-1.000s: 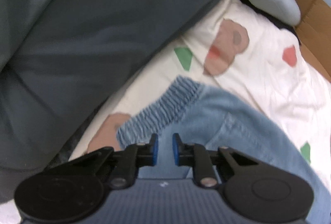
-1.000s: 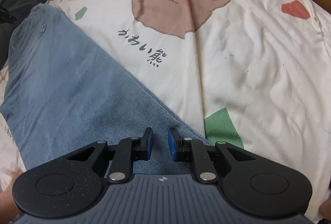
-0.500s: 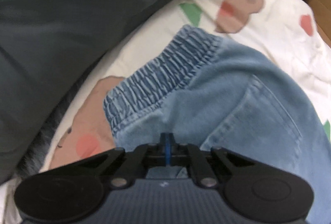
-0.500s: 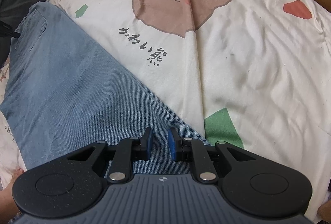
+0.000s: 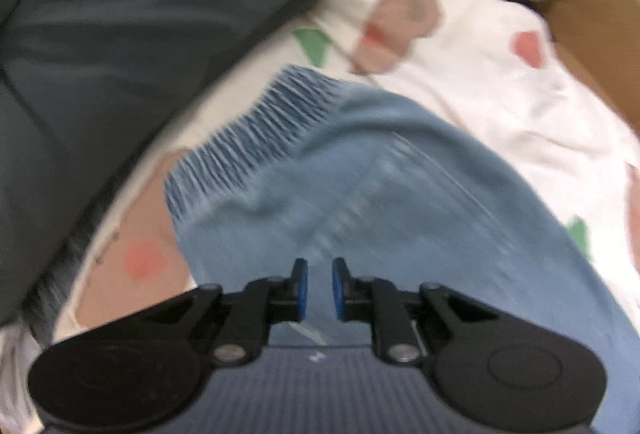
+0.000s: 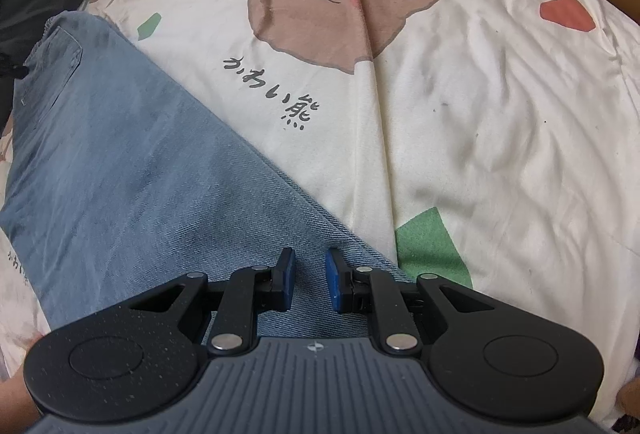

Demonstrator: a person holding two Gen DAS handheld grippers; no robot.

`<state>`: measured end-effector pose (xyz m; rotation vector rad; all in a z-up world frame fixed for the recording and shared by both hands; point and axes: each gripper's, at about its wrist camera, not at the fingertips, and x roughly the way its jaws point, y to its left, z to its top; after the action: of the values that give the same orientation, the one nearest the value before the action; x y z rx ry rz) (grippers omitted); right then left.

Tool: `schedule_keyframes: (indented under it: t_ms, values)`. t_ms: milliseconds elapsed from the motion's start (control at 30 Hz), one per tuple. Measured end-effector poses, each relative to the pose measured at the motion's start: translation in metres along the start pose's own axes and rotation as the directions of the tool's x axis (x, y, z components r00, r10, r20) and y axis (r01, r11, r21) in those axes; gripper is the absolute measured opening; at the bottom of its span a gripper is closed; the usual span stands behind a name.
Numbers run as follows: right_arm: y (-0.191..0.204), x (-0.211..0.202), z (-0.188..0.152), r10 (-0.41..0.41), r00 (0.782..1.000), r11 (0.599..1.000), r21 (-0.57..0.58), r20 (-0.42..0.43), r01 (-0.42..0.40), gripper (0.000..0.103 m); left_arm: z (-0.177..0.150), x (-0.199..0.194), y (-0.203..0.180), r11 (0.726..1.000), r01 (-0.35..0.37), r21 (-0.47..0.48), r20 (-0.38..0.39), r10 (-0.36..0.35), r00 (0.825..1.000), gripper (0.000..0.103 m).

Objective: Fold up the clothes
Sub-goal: 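Lay the waistband flat with the left tool while the right tool withdraws toward the box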

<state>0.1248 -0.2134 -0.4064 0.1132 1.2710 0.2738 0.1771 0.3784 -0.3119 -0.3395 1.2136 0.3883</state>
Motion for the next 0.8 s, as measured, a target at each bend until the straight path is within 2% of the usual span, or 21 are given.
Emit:
schedule_keyframes:
  t_ms: [33, 100, 167, 267, 367, 500, 800]
  values:
    - [0.001, -0.002, 0.0, 0.003, 1.0, 1.0, 0.001, 0.003, -0.003, 0.027, -0.01, -0.006, -0.005, 1.0, 0.019, 0.004, -0.005, -0.019, 1.0, 0.016]
    - [-0.001, -0.009, 0.0, 0.004, 1.0, 1.0, 0.013, 0.022, -0.005, 0.037, -0.034, -0.016, -0.014, 0.998, 0.057, 0.012, -0.026, -0.057, 0.998, 0.017]
    - [-0.003, -0.017, -0.001, 0.004, 0.999, 1.0, 0.025, 0.047, -0.005, 0.041, -0.058, -0.022, -0.022, 0.996, 0.091, 0.015, -0.059, -0.09, 0.994, 0.017]
    - [-0.012, -0.035, 0.001, -0.01, 0.996, 0.999, 0.037, 0.088, 0.006, 0.041, -0.092, -0.023, -0.032, 0.991, 0.131, 0.004, -0.105, -0.13, 0.986, 0.016]
    - [-0.026, -0.058, 0.005, -0.035, 0.99, 0.997, 0.07, 0.133, 0.026, 0.042, -0.122, -0.022, -0.037, 0.979, 0.194, -0.063, -0.137, -0.201, 0.97, 0.014]
    - [-0.049, -0.095, 0.013, -0.067, 0.976, 0.992, 0.12, 0.205, 0.043, 0.042, -0.143, -0.018, -0.055, 0.968, 0.238, -0.072, -0.165, -0.247, 0.955, 0.011]
    - [-0.087, -0.18, 0.028, -0.12, 0.944, 0.986, 0.151, 0.306, 0.076, 0.042, -0.144, 0.006, -0.078, 0.989, 0.148, -0.031, -0.213, -0.151, 0.965, 0.006]
